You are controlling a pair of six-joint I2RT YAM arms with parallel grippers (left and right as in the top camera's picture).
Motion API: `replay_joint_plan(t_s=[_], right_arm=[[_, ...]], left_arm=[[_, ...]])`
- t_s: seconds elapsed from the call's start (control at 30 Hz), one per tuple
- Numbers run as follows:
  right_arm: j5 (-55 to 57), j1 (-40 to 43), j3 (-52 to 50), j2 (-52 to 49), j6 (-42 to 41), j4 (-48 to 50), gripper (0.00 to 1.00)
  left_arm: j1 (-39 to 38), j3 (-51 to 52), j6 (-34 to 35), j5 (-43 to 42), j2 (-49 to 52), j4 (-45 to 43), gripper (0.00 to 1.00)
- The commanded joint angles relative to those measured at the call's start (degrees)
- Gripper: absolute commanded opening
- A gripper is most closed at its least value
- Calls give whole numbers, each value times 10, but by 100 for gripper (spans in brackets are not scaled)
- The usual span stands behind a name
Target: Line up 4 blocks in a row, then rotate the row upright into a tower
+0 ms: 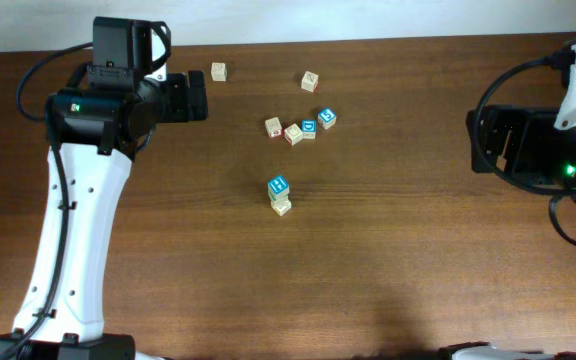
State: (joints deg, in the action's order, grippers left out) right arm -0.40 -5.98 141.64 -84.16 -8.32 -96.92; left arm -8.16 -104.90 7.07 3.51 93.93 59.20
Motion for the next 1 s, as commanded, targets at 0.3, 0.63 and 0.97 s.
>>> replay_joint_plan(t_s=[0.3,0.63,0.97], right_arm=[[-10,54,-402,203,83,395,98],[-97,114,-1153,634,105,962,98],[-105,112,-1413,840,104,983,98]], left_arm=[[1,-5,-3,8,-2,1,99],[1,-5,-3,8,-2,1,99],[1,-5,-3,8,-2,1,100]])
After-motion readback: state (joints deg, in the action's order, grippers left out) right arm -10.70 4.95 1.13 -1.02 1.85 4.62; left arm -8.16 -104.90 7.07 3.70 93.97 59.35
